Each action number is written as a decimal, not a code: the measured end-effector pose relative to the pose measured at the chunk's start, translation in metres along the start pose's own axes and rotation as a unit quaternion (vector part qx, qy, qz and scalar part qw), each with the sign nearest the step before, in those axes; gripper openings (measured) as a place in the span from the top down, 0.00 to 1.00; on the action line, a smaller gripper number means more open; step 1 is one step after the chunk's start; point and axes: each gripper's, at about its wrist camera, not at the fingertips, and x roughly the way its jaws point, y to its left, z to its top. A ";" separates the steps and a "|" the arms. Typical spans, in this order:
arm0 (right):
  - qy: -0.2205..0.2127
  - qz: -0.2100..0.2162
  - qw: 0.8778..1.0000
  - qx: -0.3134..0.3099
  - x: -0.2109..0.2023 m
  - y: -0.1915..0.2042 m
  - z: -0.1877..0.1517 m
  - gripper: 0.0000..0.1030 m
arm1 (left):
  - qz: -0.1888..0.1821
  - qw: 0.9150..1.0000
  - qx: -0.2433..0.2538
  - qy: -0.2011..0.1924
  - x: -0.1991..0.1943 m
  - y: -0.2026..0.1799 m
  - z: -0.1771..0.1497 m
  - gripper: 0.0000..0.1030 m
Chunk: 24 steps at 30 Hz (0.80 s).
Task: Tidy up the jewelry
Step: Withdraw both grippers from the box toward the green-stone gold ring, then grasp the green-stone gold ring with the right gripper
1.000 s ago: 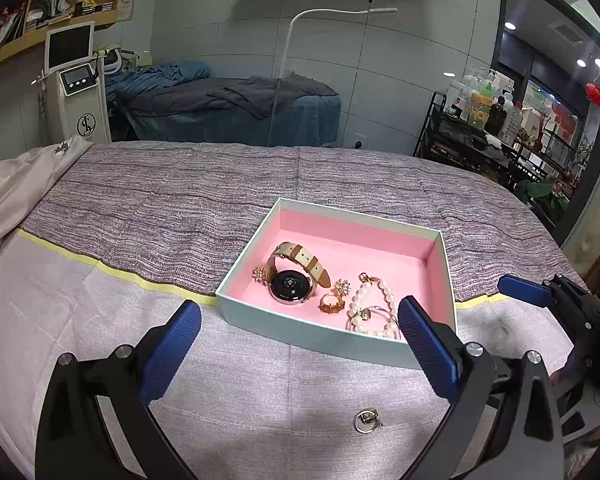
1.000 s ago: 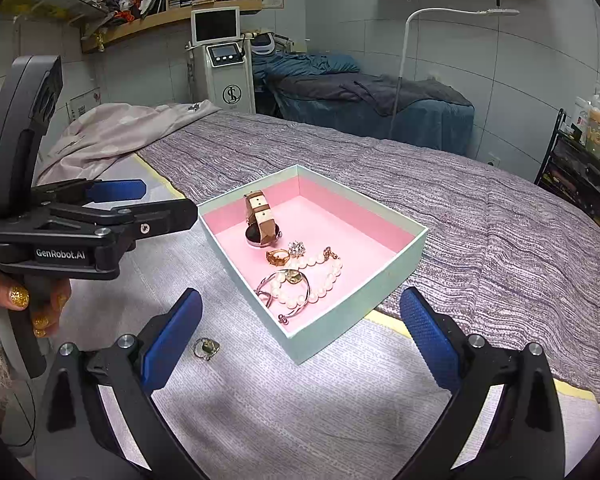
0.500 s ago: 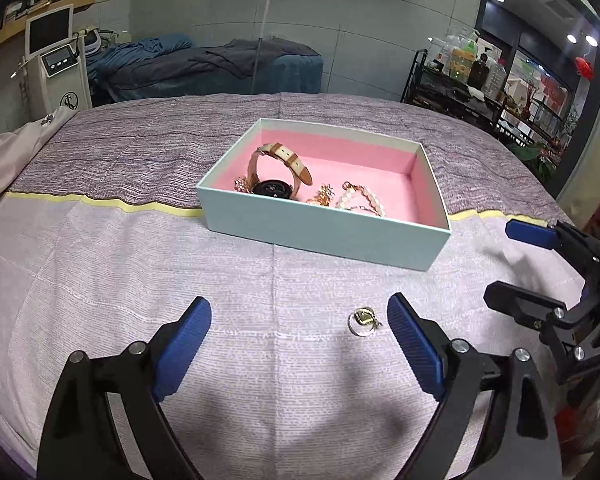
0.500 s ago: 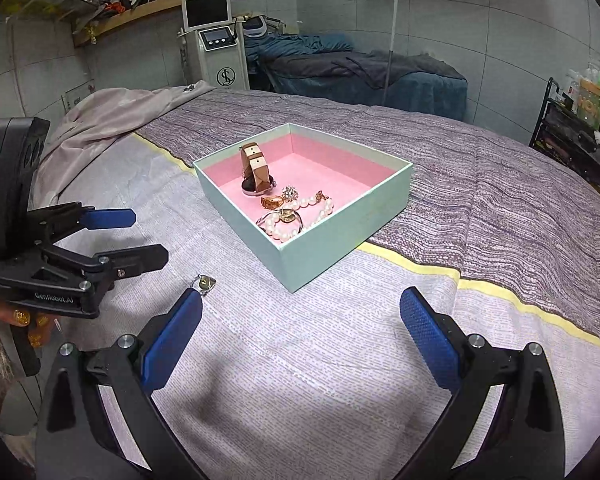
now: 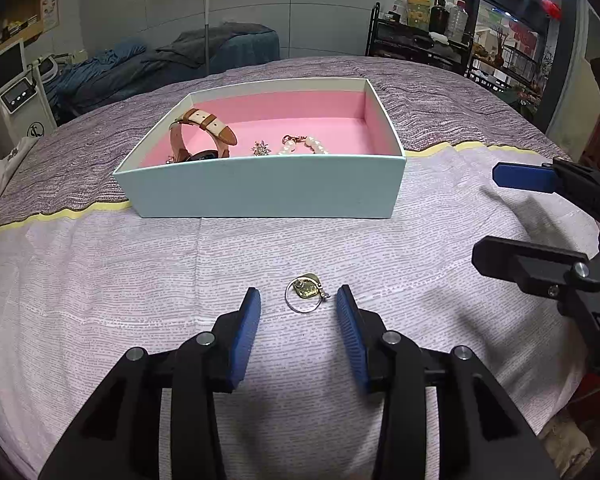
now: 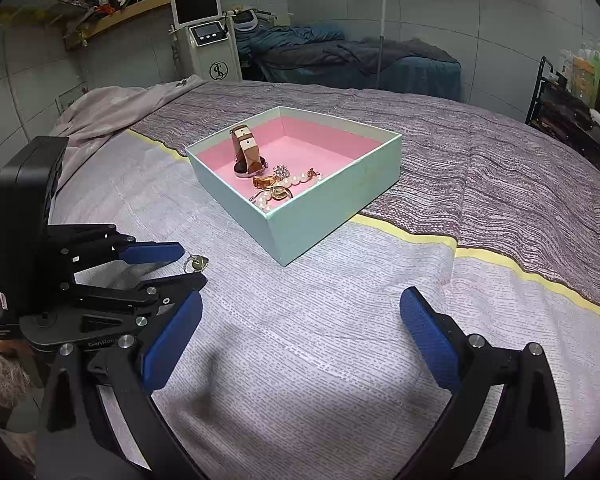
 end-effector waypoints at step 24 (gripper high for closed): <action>0.073 0.066 0.989 -0.110 0.051 0.072 0.007 0.38 | 0.008 0.997 -0.071 -0.030 -0.027 0.044 0.007 0.79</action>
